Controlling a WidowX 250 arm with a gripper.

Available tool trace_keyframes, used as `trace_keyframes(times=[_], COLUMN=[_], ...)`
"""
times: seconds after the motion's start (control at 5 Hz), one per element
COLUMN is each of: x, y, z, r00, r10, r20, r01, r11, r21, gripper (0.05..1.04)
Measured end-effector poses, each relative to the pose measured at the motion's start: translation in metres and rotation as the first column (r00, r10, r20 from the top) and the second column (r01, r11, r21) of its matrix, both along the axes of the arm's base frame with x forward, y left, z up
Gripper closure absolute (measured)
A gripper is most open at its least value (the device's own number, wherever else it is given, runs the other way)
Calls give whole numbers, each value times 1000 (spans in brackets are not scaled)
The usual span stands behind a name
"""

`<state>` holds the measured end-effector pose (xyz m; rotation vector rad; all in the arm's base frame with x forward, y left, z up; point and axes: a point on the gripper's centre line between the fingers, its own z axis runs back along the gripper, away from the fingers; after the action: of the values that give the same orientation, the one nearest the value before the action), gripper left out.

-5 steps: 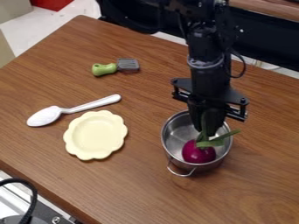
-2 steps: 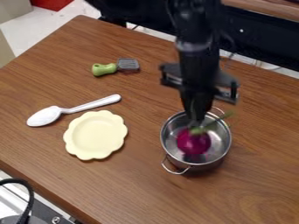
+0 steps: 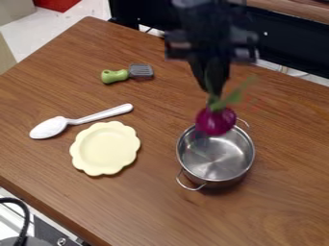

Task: Move the red vegetable from the silver pot to the top right corner of the table

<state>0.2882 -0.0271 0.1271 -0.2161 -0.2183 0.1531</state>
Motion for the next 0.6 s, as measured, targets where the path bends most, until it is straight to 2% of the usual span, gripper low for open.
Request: trace_keyframes(times=[0.2, 0.4, 0.6], x=[28, 56, 88], y=[25, 38, 41], z=[10, -9, -31], r00=[986, 969, 959], r10=[163, 248, 281], r20=[45, 17, 28], r01=[-163, -248, -282], r11=[987, 968, 958], r21=[12, 44, 48], gripper=[1023, 1023, 1023])
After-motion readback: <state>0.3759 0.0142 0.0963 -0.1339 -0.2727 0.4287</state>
